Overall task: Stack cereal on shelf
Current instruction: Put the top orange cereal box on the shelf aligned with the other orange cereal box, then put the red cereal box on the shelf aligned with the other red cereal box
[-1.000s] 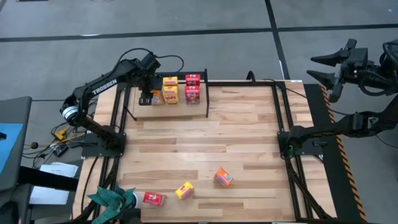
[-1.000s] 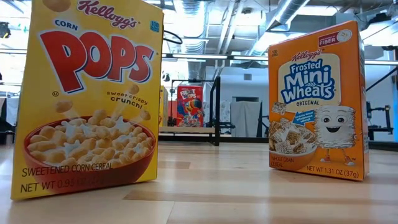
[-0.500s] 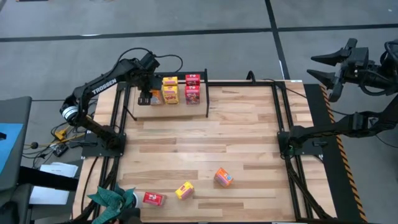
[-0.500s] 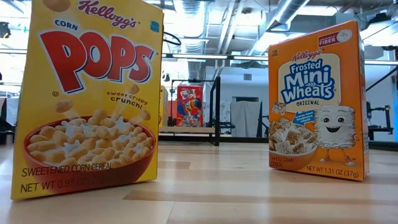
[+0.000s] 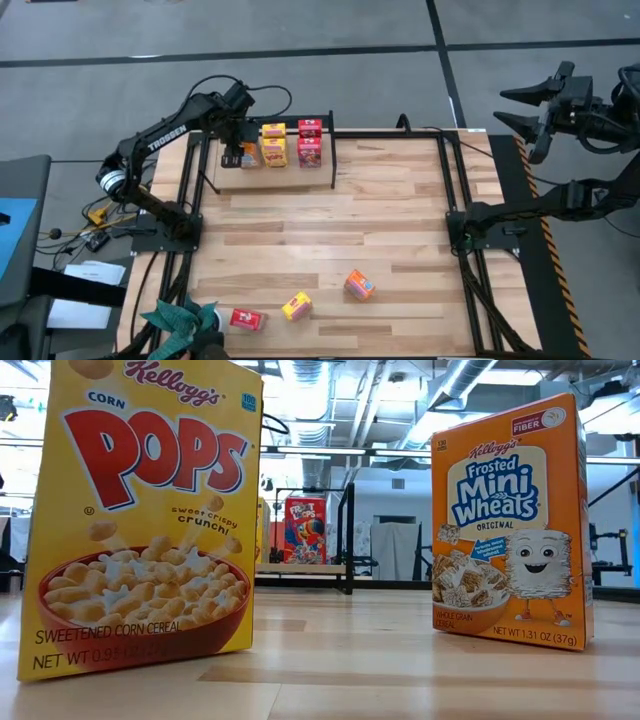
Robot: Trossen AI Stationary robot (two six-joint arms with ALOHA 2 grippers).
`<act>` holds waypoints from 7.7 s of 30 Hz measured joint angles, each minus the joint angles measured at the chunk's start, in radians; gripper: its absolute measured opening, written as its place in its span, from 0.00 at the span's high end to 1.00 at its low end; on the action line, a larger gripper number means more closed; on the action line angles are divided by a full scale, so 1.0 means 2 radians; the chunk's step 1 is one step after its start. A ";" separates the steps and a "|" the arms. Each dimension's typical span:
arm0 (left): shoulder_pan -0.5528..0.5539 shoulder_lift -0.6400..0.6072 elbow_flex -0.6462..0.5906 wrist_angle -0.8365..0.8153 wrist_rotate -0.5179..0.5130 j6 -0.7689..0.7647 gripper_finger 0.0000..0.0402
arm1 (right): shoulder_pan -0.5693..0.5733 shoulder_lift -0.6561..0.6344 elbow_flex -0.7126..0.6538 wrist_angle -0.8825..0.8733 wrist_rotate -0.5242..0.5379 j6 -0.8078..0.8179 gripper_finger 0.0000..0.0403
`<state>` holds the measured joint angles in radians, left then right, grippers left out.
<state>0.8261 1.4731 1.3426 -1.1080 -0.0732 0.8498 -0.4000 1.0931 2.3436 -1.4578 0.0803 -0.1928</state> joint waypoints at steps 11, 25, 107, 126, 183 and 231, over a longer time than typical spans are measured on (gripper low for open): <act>0.004 0.001 0.000 0.001 -0.009 0.009 0.57 | 0.000 0.000 0.000 0.000 0.000 -0.001 0.42; 0.008 0.001 -0.004 0.010 -0.008 -0.001 0.57 | 0.000 0.000 0.000 0.000 0.000 -0.001 0.42; -0.094 0.000 0.140 -0.133 0.022 -0.254 0.42 | 0.000 0.000 0.000 -0.001 0.000 0.000 0.42; -0.469 0.000 0.143 -0.138 0.137 -0.607 0.42 | 0.000 0.000 0.000 -0.013 -0.001 0.000 0.42; -0.762 0.140 0.269 -0.062 0.005 -0.799 0.42 | 0.000 0.000 0.000 -0.055 -0.002 0.000 0.42; -0.814 0.189 0.113 0.024 0.020 -0.879 0.13 | 0.000 0.000 0.000 -0.057 -0.002 0.001 0.42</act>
<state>-0.8017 1.8507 1.5688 -1.0602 -0.0326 -0.9073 -0.3996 1.0924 2.3432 -1.5711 0.0761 -0.1917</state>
